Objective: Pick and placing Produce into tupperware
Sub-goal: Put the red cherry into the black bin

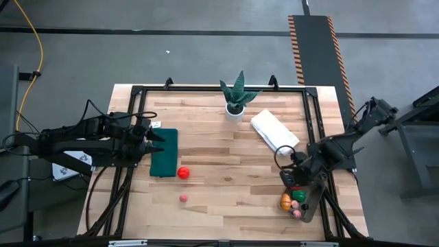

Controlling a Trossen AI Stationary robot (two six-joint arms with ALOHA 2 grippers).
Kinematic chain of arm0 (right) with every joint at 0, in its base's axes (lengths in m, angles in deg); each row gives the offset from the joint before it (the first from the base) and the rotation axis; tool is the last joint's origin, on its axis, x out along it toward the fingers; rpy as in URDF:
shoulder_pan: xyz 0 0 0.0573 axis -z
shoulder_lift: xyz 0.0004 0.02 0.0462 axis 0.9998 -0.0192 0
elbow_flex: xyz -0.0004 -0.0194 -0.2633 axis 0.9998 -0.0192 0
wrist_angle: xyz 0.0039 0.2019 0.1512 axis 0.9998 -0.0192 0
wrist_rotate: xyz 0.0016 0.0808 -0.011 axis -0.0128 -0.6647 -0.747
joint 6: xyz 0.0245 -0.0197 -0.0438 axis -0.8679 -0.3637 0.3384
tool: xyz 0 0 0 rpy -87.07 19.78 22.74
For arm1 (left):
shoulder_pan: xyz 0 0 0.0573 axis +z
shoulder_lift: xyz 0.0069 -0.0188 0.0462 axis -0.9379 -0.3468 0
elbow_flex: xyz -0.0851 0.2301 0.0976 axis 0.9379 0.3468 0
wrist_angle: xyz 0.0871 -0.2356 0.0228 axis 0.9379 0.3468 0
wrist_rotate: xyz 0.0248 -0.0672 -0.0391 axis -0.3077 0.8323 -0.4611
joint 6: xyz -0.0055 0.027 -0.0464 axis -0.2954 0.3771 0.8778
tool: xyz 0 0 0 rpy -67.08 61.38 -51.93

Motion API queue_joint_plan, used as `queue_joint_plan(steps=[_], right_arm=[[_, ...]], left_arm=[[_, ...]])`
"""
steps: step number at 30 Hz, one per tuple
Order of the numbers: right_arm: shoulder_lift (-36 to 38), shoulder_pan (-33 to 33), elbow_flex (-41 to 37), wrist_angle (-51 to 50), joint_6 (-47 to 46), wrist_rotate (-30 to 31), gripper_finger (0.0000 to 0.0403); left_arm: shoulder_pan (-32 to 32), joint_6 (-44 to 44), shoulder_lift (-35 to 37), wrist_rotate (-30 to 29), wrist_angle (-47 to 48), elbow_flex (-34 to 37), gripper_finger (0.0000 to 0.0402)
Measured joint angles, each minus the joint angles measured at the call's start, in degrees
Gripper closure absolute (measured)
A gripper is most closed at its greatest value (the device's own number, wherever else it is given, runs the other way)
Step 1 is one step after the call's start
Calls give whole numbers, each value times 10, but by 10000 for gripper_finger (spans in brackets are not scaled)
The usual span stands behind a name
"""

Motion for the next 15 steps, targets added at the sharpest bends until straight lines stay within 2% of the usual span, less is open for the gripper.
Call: queue_joint_plan(steps=[5, 15], right_arm=[[-9, -43, 0, 0, -60, 24, 309], [-50, -103, 0, -7, -166, 25, 309]], left_arm=[[0, -6, 0, -3, 0, 0, 165], [0, -7, 0, -4, 0, 0, 165]])
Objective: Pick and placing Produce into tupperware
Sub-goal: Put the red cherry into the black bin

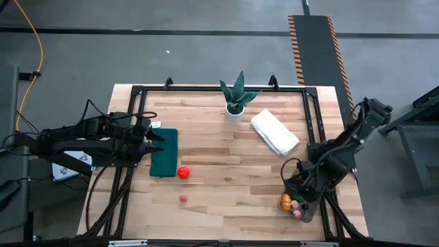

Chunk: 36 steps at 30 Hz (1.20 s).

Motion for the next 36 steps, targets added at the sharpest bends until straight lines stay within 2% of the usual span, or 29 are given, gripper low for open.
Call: queue_joint_plan(steps=[9, 19, 36], right_arm=[[-42, -13, 0, -4, -8, 0, 309], [-78, -13, 0, 4, -4, 26, 309], [-145, -13, 0, 67, -4, 25, 309]], left_arm=[[0, -3, 0, 0, 0, 0, 165], [0, 2, 0, 9, 1, 0, 165], [0, 2, 0, 10, 1, 0, 165]])
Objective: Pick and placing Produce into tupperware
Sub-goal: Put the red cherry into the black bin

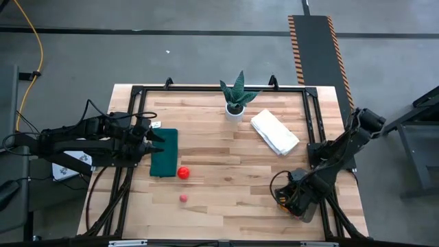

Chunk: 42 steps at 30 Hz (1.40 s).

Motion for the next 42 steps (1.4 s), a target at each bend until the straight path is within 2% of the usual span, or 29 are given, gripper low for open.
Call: queue_joint_plan(steps=[12, 38, 42], right_arm=[[-32, -15, 0, 38, -6, -24, 309], [-32, -29, 0, 45, -10, -41, 308], [-32, -29, 0, 44, -10, -41, 298]], left_arm=[[0, 1, 0, 6, 0, 0, 165], [0, 4, 0, 6, 0, 0, 165], [0, 4, 0, 6, 0, 0, 165]])
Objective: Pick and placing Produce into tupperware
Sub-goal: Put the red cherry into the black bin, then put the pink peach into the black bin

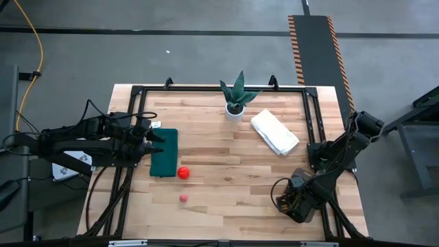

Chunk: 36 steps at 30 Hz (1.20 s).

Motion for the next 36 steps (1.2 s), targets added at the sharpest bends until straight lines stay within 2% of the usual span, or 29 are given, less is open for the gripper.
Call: queue_joint_plan(steps=[10, 26, 30, 36], right_arm=[[0, 0, 0, 0, 0, -1, 258], [3, 0, 0, 0, 19, -7, 253], [36, 0, -1, -8, 34, -25, 253], [100, 0, -1, -45, 13, 36, 253]], left_arm=[[0, 0, 0, 0, 0, 0, 165], [0, 0, 0, 0, 0, 0, 165], [0, 0, 0, 0, 0, 0, 165], [0, 0, 0, 0, 0, 0, 165]])
